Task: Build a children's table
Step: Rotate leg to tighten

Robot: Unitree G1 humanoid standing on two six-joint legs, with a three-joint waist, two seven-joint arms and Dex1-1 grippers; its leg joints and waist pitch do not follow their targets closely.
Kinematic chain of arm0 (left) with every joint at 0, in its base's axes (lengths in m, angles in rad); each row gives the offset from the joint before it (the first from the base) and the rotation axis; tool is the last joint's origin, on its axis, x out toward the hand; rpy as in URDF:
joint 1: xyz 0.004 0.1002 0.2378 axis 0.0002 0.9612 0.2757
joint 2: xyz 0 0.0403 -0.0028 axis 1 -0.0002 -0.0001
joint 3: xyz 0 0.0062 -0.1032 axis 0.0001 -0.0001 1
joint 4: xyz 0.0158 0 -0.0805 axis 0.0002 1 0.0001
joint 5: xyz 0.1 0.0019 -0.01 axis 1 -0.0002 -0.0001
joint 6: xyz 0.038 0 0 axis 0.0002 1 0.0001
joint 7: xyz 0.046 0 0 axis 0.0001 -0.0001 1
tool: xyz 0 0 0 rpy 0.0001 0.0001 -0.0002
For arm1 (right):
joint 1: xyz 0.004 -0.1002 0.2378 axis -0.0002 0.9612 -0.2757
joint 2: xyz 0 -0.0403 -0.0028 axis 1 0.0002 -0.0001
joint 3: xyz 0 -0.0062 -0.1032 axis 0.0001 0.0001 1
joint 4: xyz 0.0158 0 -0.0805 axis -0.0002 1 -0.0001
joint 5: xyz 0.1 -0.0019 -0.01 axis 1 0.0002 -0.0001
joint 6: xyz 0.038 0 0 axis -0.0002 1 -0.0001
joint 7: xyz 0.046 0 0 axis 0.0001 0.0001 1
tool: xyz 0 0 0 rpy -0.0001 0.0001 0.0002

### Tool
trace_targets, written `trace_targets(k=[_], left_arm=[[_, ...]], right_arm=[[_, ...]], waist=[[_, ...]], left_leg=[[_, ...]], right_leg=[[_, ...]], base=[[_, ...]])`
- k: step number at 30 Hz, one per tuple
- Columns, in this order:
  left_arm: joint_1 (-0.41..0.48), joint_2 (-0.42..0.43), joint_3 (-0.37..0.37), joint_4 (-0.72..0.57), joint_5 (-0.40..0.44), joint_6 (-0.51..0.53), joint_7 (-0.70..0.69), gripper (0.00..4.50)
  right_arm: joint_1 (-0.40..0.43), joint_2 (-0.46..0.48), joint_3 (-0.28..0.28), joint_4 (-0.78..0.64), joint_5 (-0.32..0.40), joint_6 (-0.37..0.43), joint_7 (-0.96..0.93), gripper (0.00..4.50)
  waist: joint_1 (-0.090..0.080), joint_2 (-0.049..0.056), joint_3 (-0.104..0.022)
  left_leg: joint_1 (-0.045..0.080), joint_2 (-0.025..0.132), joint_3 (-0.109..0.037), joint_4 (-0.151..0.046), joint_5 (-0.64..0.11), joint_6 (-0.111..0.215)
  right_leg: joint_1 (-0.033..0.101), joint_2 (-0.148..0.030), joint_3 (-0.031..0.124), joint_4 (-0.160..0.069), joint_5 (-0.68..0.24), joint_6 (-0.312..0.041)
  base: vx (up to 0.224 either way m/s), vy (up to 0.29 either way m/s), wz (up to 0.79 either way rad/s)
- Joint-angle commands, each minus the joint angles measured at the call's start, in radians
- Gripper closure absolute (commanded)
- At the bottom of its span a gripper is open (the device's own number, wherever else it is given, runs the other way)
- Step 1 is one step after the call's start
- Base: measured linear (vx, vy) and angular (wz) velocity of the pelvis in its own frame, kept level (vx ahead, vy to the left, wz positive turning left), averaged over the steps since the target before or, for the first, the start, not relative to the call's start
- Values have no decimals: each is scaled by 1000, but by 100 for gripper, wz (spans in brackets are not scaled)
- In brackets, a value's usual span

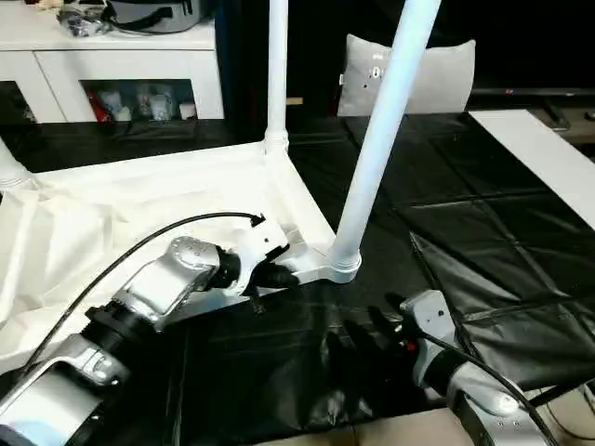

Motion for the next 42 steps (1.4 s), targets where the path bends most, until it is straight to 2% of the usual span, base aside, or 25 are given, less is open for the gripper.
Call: trace_targets(k=[1,2,3,5,6,7,10,13,15,17,18,22,24,25,27,28,29,30,34,36,37,38,39,41,42], left_arm=[[29,38,-1,-48,-25,-85,-95,448],[40,59,-3,-62,-30,-100,-125,448],[62,99,-1,-85,-36,-128,-171,448],[72,118,2,-94,-39,-139,-189,448],[82,137,8,-100,-42,-146,-203,448],[97,171,16,-104,-45,-167,-226,448],[115,209,26,-114,-49,-197,-258,448],[121,221,31,-121,-51,-207,-268,448],[141,228,44,-158,-78,-231,-302,448],[146,228,46,-168,-89,-240,-315,448],[151,224,45,-173,-91,-264,-325,448],[150,228,32,-161,-51,-302,-295,448],[139,215,45,-148,-65,-256,-306,448],[136,209,51,-147,-73,-241,-306,422],[129,189,71,-144,-88,-210,-289,395],[127,184,70,-144,-89,-205,-291,395],[126,187,60,-145,-80,-205,-297,395],[126,188,56,-144,-77,-206,-298,367],[128,180,49,-133,-55,-234,-286,353],[124,169,44,-122,-39,-225,-282,329],[122,168,38,-113,-30,-227,-281,329],[121,169,35,-107,-24,-229,-278,329],[114,168,30,-86,-6,-240,-260,329],[106,166,32,-62,6,-249,-240,329],[103,166,32,-52,9,-251,-234,329]], right_arm=[[-29,1,-29,11,37,-24,22,0],[-37,3,-33,10,50,-27,32,0],[-59,3,-37,4,75,-25,54,0],[-70,-4,-36,-7,89,-19,71,0],[-80,-16,-35,-41,109,6,86,0],[-94,-44,-33,-111,144,55,111,0],[-109,-74,-24,-161,173,98,143,0],[-115,-91,-16,-182,189,120,161,0],[-141,-128,34,-229,209,174,213,0],[-156,-133,52,-227,202,177,227,0],[-190,-131,76,-196,178,168,244,0],[-229,-135,95,-160,161,168,250,0],[-243,-144,108,-147,157,181,257,0],[-243,-150,115,-145,153,187,258,0],[-241,-161,128,-134,130,197,256,0],[-240,-163,131,-125,121,197,255,0],[-239,-163,130,-120,122,200,256,0],[-239,-162,129,-118,124,201,257,0],[-237,-160,127,-114,122,195,253,0],[-234,-162,129,-109,120,183,246,0],[-232,-162,131,-107,118,179,244,0],[-231,-162,131,-107,117,177,244,0],[-228,-159,130,-107,114,174,244,0],[-222,-158,128,-108,113,171,244,0],[-220,-158,127,-108,112,169,243,0]], waist=[[4,-15,-52],[3,-14,-54],[3,-14,-55],[5,-9,-55],[7,-13,-53],[12,-11,-52],[17,-8,-52],[17,-9,-49],[20,-13,-50],[18,-14,-52],[16,-18,-51],[21,-14,-53],[29,-13,-54],[35,-10,-55],[38,-12,-56],[40,-9,-57],[39,-11,-56],[42,-10,-56],[42,-12,-55],[41,-10,-54],[41,-11,-54],[42,-4,-54],[40,-8,-54],[41,-8,-54],[40,-4,-54]], left_leg=[[20,72,-26,-70,-180,123],[18,72,-27,-68,-168,130],[22,75,-23,-65,-144,146],[22,75,-22,-67,-143,149],[25,78,-19,-69,-155,144],[27,79,-20,-70,-164,138],[30,83,-19,-74,-169,130],[33,82,-16,-78,-220,89],[32,82,-17,-78,-209,83],[31,81,-14,-75,-186,89],[29,79,-14,-75,-184,90],[31,79,-10,-70,-159,93],[33,80,-9,-69,-147,95],[34,80,-9,-68,-135,94],[35,80,-8,-68,-131,92],[36,77,-7,-66,-132,87],[34,78,-7,-68,-144,86],[36,79,-8,-67,-149,85],[35,80,-9,-69,-170,80],[36,81,-10,-71,-181,72],[36,81,-9,-71,-187,67],[37,81,-11,-72,-190,64],[36,80,-11,-73,-201,57],[37,81,-11,-73,-206,56],[38,80,-11,-73,-218,50]], right_leg=[[14,-58,19,-73,61,-268],[17,-59,18,-69,77,-271],[12,-56,17,-64,112,-282],[13,-55,15,-62,108,-288],[8,-52,15,-63,90,-289],[10,-51,15,-62,74,-287],[8,-51,16,-59,65,-276],[1,-54,19,-65,-6,-271],[6,-53,17,-64,-4,-268],[2,-55,19,-60,25,-264],[2,-54,19,-61,23,-265],[1,-55,19,-59,42,-271],[1,-54,19,-56,65,-271],[1,-54,19,-54,76,-269],[2,-53,19,-52,91,-272],[1,-52,17,-50,96,-280],[3,-54,18,-53,87,-287],[2,-55,19,-54,84,-288],[3,-55,20,-57,55,-273],[2,-55,19,-57,40,-272],[2,-55,20,-58,31,-270],[2,-55,20,-58,29,-269],[2,-54,20,-59,23,-266],[1,-55,21,-61,21,-265],[0,-54,21,-62,17,-265]], base=[[0,0,0],[0,0,0],[0,0,0],[0,0,0],[0,0,0],[0,0,0],[0,0,0],[0,0,0],[0,0,0],[0,0,0],[0,0,0],[0,0,0],[0,0,0],[0,0,0],[0,0,0],[0,0,0],[0,0,0],[0,0,0],[0,0,0],[0,0,0],[0,0,0],[0,0,0],[0,0,0],[0,0,0],[0,0,0]])
